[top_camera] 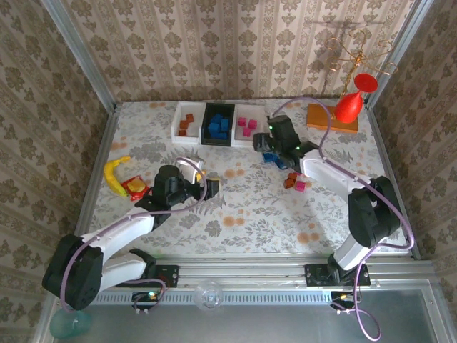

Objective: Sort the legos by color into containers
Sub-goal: Move the lego to the center of the table.

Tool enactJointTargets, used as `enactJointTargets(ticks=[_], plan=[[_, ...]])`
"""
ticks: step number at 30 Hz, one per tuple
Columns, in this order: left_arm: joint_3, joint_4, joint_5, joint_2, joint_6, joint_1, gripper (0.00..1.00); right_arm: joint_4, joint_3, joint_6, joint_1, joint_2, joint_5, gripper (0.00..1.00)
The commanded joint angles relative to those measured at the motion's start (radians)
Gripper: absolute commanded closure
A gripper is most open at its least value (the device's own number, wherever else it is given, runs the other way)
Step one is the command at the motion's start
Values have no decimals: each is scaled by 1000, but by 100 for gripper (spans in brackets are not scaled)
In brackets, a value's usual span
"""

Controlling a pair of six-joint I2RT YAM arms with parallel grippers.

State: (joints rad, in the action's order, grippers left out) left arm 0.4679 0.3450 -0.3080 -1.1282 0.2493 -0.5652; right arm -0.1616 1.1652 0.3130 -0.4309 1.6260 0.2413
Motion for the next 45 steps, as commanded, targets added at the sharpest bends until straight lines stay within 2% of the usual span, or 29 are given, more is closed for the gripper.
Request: enactJointTargets(ticks=[1, 14, 21, 28, 35, 39, 45], plan=[[37, 30, -4, -11, -37, -23, 24, -104, -45, -5, 30, 5, 71, 19], [46, -5, 53, -19, -65, -39, 24, -296, 194, -116, 42, 287, 120, 15], [48, -15, 56, -14, -72, -39, 24, -350, 268, -142, 54, 365, 53, 14], [50, -24, 58, -11, -81, -39, 24, -403, 249, -152, 38, 357, -44, 15], [52, -26, 55, -10, -81, -39, 24, -409, 180, -154, -30, 288, -127, 16], [52, -27, 53, -8, -81, -39, 24, -394, 164, -133, -43, 284, -123, 16], [51, -31, 56, -5, -85, -39, 24, -380, 157, -114, -44, 272, -44, 17]])
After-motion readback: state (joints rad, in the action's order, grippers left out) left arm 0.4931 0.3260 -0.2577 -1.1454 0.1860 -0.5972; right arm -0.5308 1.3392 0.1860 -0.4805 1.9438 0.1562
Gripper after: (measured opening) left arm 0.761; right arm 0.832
